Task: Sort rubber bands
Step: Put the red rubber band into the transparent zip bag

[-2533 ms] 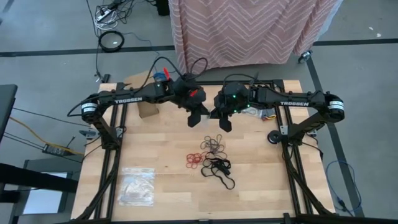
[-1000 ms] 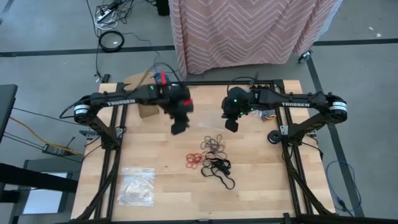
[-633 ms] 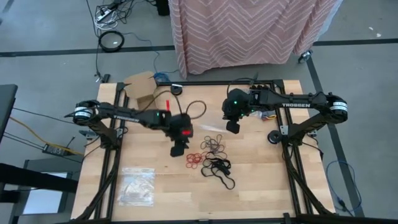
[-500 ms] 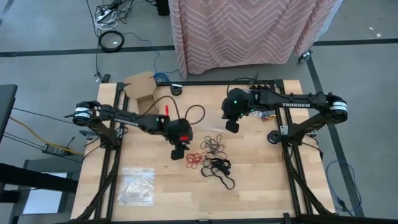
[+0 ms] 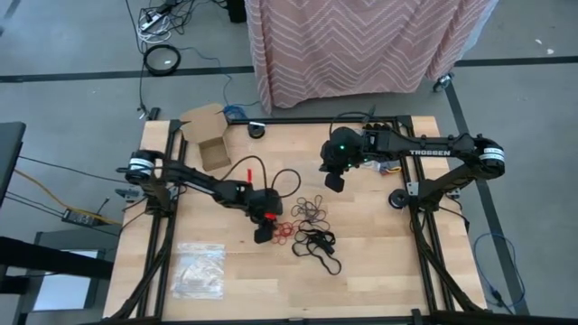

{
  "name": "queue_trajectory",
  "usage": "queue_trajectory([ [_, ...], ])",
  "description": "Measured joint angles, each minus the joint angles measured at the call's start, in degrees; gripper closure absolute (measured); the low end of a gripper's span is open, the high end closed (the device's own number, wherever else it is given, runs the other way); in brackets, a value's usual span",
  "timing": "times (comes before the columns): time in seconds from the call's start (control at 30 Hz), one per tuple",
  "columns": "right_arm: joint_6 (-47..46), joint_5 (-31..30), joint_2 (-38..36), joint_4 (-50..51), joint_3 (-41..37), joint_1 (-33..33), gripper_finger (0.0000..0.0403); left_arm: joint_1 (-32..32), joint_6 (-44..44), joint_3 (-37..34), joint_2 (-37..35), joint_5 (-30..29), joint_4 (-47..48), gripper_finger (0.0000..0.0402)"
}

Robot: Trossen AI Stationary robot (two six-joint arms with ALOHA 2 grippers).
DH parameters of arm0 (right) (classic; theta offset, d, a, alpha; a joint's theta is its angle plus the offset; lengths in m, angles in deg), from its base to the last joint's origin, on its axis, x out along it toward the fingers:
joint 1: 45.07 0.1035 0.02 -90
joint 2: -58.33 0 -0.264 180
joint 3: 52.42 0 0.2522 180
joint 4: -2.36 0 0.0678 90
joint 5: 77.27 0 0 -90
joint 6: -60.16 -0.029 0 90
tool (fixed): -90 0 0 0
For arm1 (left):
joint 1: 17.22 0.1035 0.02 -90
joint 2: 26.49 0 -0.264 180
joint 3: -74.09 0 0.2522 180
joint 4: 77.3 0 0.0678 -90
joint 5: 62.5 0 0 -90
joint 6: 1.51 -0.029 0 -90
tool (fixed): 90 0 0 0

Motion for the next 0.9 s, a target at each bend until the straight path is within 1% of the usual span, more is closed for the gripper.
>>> queue_trajectory([
  [0.07, -0.33, 0.00, -0.01, 0.00, 0.00, 0.00, 0.0393, 0.06, 3.93, 0.04, 0.61, -0.10, -0.15, 0.0306],
  [0.13, -0.37, 0.00, 0.00, 0.02, 0.00, 0.00, 0.0393, 0.18, 6.76, 0.01, 0.53, -0.46, 0.04, 0.0363],
  [0.17, -0.39, 0.00, -0.01, -0.02, 0.00, 0.00, 0.0393, 0.33, 7.69, -0.01, 0.02, -0.15, 0.03, 0.0381],
  [0.2, -0.39, 0.00, 0.00, 0.00, 0.00, 0.00, 0.0393, 0.47, 8.48, -0.04, -0.43, 0.31, 0.09, 0.0388],
  [0.3, -0.37, 0.02, 0.00, 0.00, 0.00, 0.00, 0.0393, 1.03, 9.36, -0.39, -2.79, 0.60, 1.90, 0.0396],
  [0.37, -0.37, 0.00, 0.00, -0.03, 0.00, 0.00, 0.0393, 1.77, 9.44, -0.41, -5.86, 0.82, 2.89, 0.0398],
  [0.43, -0.37, 0.02, 0.00, -0.03, 0.00, 0.00, 0.0393, 2.62, 9.20, 0.52, -9.48, 0.86, 4.07, 0.0398],
  [0.53, -0.37, 0.03, 0.00, -0.20, 0.00, 0.00, 0.0393, 3.89, 6.58, 2.78, -13.76, 0.71, 6.72, 0.0399],
  [0.7, -0.77, 0.97, 0.03, -1.70, 0.00, 0.00, 0.0393, 6.16, 0.55, 10.21, -18.65, -1.02, 10.32, 0.0400],
  [0.9, -1.81, 1.14, 0.09, -4.09, 0.00, 0.68, 0.0393, 9.01, -9.24, 23.82, -18.47, -1.90, 16.22, 0.0400],
])
